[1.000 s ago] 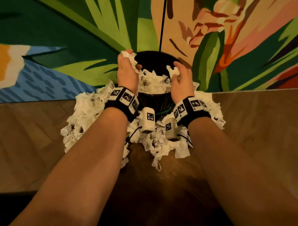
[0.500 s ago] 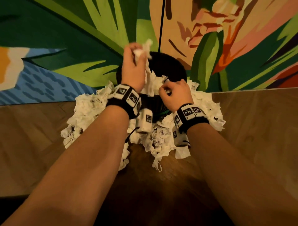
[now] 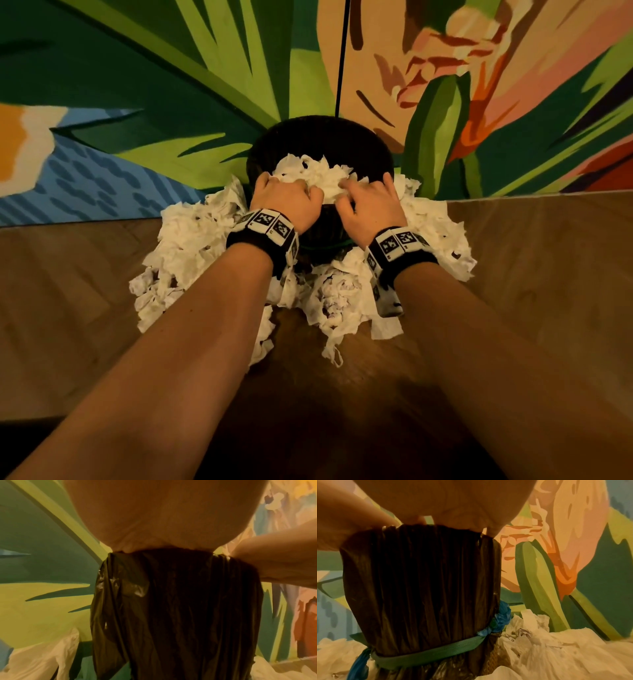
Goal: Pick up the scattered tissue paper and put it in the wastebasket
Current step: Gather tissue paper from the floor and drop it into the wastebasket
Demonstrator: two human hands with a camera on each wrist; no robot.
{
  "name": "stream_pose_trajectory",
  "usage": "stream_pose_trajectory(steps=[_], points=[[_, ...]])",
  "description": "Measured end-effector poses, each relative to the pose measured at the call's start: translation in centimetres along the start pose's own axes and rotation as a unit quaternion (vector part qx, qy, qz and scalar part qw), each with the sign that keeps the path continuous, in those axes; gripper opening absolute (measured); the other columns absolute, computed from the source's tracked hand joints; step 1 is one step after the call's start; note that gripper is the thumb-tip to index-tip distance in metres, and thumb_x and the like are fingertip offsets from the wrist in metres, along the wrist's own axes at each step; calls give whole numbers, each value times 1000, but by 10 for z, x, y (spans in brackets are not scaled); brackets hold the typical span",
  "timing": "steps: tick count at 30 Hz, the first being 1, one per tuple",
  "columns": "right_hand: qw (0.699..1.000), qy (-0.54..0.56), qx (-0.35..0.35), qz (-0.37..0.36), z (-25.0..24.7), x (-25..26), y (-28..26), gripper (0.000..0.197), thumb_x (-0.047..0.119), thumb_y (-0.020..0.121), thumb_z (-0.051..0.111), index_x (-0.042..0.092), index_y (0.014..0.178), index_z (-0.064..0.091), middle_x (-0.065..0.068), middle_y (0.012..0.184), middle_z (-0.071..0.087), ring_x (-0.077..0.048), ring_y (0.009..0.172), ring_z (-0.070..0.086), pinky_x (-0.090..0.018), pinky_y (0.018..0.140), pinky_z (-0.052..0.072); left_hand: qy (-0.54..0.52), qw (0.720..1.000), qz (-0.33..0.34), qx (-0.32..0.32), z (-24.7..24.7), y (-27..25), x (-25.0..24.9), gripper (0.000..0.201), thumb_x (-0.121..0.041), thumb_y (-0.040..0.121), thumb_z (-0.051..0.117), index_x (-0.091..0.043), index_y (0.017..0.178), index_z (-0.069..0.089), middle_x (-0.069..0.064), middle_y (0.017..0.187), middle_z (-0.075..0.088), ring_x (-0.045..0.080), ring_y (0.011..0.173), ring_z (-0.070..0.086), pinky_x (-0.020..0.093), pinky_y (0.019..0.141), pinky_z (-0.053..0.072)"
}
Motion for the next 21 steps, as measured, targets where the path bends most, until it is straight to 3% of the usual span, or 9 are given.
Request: stream_pose_trajectory(steps=[2,4,8,12,14,17,19,21], points=[[999,-40,16,-1,0,2,3,55,43,92,20,19,99,70,-8,107,67,-26,113,50,-43,122,7,-7,1000,-12,17,0,4,2,54,-41,97,22,-11,104,67,17,105,69,34,113,56,46,119,12],[998,-51,23,-1,1,3,5,59,41,93,20,15,92,73,-9,110,65,-26,113,49,-43,122,5,14,999,-12,37,2,5,3,59,-40,97,20,-10,96,70,16,103,69,34,117,52,46,121,9],[1000,-15,20,4,3,0,6,57,39,95,25,15,107,75,-3,134,53,-23,128,41,-39,122,-1,20,999,-26,14,1,-1,2,63,-41,97,22,-3,103,72,17,113,64,38,123,40,46,117,19],[999,31,31,-14,-1,-7,0,49,41,101,25,28,125,66,5,151,39,-24,140,24,-42,122,5,-91,993,-5,-80,-6,-9,12,46,-40,98,32,-21,106,74,6,114,60,33,113,37,40,106,28],[997,81,14,-14,-6,-11,-4,44,42,103,26,34,136,55,7,154,33,-26,142,17,-42,120,11,-212,964,-40,-158,-9,-14,27,36,-37,96,39,-28,110,70,0,118,58,29,117,35,36,102,28],[974,197,-100,42,-15,-22,-17,40,38,102,31,32,134,53,6,144,43,-23,136,28,-34,110,23,-348,879,-180,-273,0,-31,58,22,-31,90,42,-29,100,62,-3,108,58,22,113,37,27,90,23],[938,270,-184,115,-14,-33,-30,29,36,99,36,35,121,55,6,128,49,-19,126,39,-30,101,30,-403,824,-272,-290,16,-45,80,13,-22,91,42,-26,96,54,-1,94,57,23,103,42,29,82,29],[898,328,-213,202,-2,-48,-45,15,34,99,41,36,107,54,4,116,54,-21,115,49,-32,93,39,-441,792,-329,-264,38,-59,95,9,-18,96,41,-23,96,49,1,86,56,26,92,52,31,74,37]])
Point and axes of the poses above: each hand's wrist, its own y-axis towards the middle knuckle, its own z-axis out of the palm, x = y × z, the point moved 3 cm from there along y, towards the middle knuckle
